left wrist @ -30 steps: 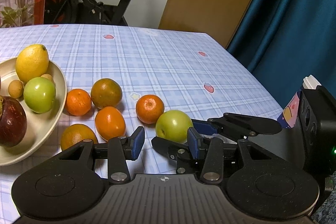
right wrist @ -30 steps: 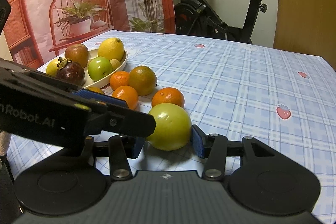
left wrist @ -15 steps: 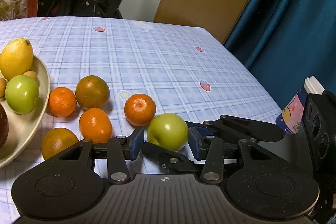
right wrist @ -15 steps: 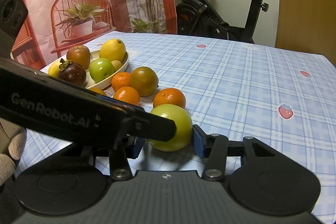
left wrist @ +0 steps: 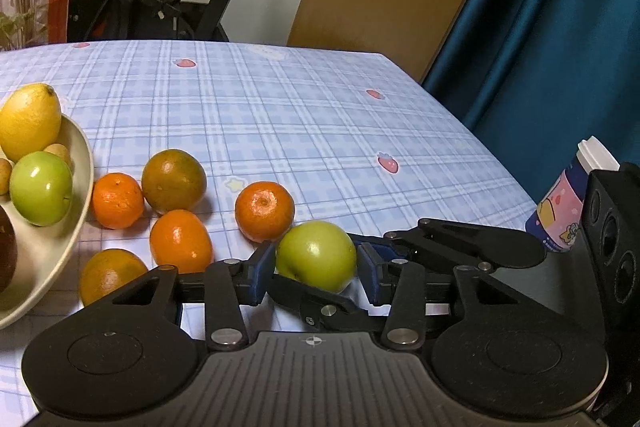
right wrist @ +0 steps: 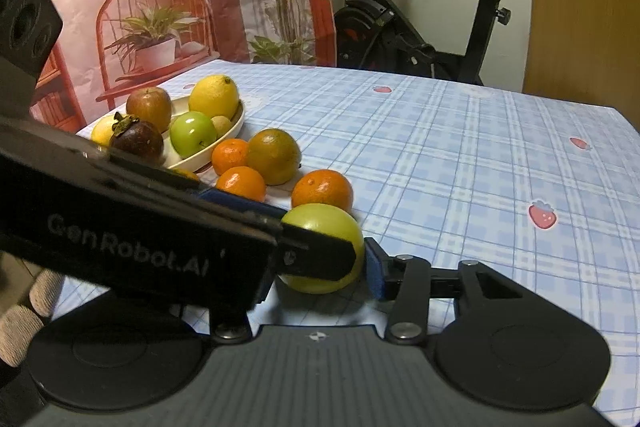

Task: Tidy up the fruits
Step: 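Lift the pale green apple with both tools and carry it over the plate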

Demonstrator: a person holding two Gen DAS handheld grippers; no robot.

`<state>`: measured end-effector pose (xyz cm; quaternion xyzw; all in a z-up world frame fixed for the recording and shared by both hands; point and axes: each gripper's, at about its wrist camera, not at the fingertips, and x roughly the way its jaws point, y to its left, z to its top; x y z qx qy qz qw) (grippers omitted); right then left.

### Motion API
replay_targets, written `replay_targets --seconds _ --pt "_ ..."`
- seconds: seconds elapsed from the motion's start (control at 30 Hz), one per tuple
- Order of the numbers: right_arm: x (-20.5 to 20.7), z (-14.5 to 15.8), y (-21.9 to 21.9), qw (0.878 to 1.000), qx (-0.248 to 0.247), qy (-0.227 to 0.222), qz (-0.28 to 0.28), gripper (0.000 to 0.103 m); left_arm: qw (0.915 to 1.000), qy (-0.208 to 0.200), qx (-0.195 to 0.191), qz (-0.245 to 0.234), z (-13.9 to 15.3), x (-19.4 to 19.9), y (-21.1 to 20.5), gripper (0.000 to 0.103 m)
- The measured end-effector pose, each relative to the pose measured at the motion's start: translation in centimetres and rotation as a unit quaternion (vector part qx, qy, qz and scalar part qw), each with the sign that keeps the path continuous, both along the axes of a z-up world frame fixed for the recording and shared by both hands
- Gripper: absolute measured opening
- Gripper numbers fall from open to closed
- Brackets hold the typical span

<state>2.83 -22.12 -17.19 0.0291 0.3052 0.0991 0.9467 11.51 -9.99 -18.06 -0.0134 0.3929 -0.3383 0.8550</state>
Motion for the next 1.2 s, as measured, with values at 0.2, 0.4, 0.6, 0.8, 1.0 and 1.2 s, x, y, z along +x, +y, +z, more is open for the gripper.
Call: replay_targets --seconds 0.2,0.4,0.6,0.8,1.0,1.2 --pt "-0.2 0.9 0.6 1.0 -0.007 -0.006 0.003 0.047 0.9999 -0.013 -0.009 0.002 1.1 -0.6 0.7 0.047" --pt "-0.3 2.3 1.1 1.0 -0.01 -0.013 0.005 0.047 0.9992 -0.031 -0.019 0.014 2.3 -1.2 1.6 0.048" --pt "0.4 4.0 2.5 1.0 -0.009 -0.021 0.016 0.047 0.9968 -0.052 -0.04 0.047 3.8 -1.3 3.9 0.047" --pt "2.4 5.4 5.6 0.998 -0.037 -0.027 0.05 0.047 0.9924 -0.055 -0.057 0.095 4.3 -0.7 6.9 0.046" --pt "5.1 6.1 9.0 0.994 -0.057 -0.033 0.089 0.047 0.9838 -0.065 -0.076 0.149 5.2 0.2 10.6 0.046" --pt "8.9 6.4 12.7 0.986 -0.081 -0.045 0.136 0.047 0.9718 -0.059 -0.097 0.207 5.2 3.0 13.5 0.046"
